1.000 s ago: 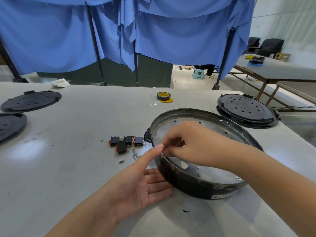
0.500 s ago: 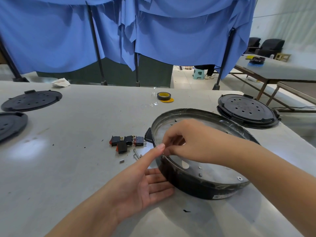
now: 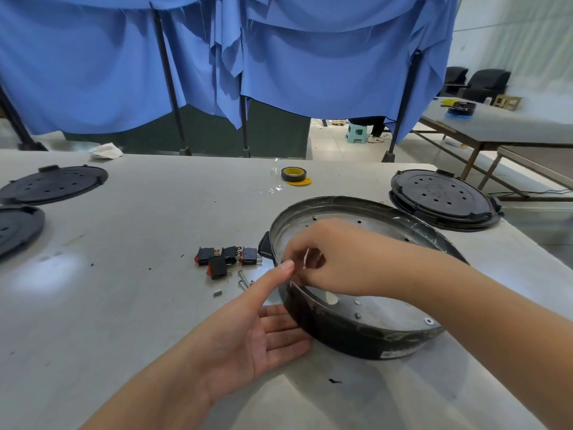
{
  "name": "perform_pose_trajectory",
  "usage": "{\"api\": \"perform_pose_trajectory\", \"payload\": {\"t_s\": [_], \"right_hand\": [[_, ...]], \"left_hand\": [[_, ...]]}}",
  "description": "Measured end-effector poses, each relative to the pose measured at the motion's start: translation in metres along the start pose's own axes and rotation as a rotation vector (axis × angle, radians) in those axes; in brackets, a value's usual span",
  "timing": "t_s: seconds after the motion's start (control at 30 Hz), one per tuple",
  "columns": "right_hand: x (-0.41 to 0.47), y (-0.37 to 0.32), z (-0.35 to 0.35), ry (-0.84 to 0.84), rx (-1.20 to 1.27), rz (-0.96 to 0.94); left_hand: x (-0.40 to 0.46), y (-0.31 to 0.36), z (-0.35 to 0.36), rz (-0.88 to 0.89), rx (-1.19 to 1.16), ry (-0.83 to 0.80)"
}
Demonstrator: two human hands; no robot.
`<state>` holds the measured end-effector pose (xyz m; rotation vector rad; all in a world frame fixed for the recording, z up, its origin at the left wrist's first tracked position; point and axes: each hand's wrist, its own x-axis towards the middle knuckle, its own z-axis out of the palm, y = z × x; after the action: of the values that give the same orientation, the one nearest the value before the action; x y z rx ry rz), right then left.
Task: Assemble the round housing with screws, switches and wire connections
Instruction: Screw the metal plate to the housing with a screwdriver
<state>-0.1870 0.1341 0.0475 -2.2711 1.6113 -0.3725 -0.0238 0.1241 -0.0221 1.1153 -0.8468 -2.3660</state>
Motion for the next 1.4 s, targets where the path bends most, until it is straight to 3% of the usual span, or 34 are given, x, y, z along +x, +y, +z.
{"api": "perform_pose_trajectory", "payload": {"t_s": [0.47, 0.87, 1.27, 1.4], "right_hand": [[0.000, -0.005, -0.003, -0.026, -0.050, -0.029], [0.001, -0.011, 0.006, -0.031, -0.343, -0.053], [0.000, -0.008, -0.001, -0.022, -0.064, -0.018], [-0.001, -0.008, -0.001, -0.028, -0.125, -0.036]], "left_hand": [[0.000, 0.001, 0.002, -0.001, 0.003, 0.009], [0.000, 0.001, 0.002, 0.002, -0.014, 0.011], [-0.002, 0.001, 0.003, 0.002, -0.011, 0.002], [-0.002, 0.000, 0.002, 0.005, -0.012, 0.003]]}}
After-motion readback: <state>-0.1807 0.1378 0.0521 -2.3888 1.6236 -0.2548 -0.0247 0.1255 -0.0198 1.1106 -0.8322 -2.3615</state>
